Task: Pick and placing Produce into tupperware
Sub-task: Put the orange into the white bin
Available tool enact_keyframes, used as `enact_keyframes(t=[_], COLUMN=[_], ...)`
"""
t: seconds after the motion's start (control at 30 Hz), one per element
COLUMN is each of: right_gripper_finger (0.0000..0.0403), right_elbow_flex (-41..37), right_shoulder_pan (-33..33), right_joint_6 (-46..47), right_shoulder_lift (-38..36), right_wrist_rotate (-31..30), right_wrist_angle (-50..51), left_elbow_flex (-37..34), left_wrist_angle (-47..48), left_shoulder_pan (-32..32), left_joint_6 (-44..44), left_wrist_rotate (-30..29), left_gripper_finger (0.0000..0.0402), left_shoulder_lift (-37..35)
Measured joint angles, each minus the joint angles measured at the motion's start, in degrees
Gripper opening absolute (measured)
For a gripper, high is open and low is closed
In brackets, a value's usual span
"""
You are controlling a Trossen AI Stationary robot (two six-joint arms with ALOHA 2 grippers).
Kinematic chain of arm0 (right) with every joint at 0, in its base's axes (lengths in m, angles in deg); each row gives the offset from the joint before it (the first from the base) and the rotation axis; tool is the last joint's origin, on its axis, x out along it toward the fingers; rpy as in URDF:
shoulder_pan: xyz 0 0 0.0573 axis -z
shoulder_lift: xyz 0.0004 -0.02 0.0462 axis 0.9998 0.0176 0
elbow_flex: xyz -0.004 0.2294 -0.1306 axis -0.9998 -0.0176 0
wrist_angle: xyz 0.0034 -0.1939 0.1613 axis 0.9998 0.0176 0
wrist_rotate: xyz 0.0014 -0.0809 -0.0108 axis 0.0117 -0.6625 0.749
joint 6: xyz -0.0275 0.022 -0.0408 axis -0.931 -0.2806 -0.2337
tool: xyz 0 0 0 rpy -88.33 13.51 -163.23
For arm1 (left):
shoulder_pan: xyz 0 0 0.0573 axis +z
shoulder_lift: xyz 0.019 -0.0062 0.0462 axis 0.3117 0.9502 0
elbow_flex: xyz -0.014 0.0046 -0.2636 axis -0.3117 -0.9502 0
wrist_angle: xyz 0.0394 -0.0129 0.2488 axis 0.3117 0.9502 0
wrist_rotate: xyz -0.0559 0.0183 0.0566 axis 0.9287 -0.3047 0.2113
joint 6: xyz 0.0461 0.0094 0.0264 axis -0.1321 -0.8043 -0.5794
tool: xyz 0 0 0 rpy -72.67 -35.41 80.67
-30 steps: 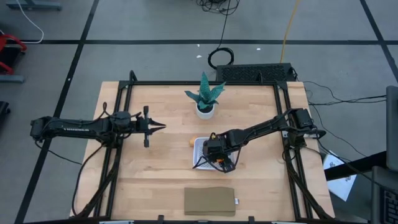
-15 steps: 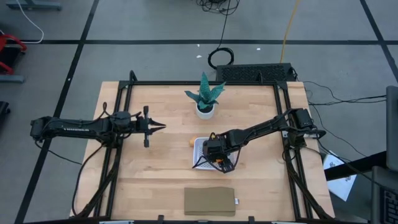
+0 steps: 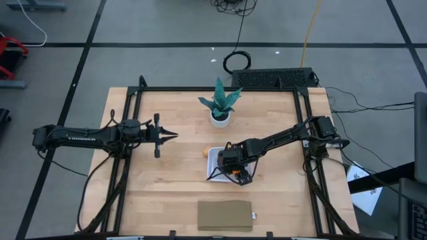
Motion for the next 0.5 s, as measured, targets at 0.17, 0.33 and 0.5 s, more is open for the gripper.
enact_keyframes(t=[0.17,0.33,0.5], right_gripper_finger=[0.0264,0.0265,0.0265], right_elbow_flex=[0.0,0.0,0.04], right_shoulder_pan=[0.0,0.0,0.0], right_joint_6=[-0.02,0.0,0.0], right_shoulder_lift=[0.0,-0.1,-0.66], right_wrist_rotate=[-0.2,-0.31,-0.46], right_wrist_angle=[-0.03,-0.21,-0.04], left_elbow_flex=[0.0,0.0,0.0], left_wrist_angle=[0.0,0.0,0.0], left_shoulder_pan=[0.0,0.0,0.0], left_joint_6=[-0.02,-0.02,-0.02], left_wrist_rotate=[-0.01,-0.01,-0.01], left_gripper_finger=[0.0033,0.0033,0.0033], left_shoulder_lift=[0.0,-0.01,0.0])
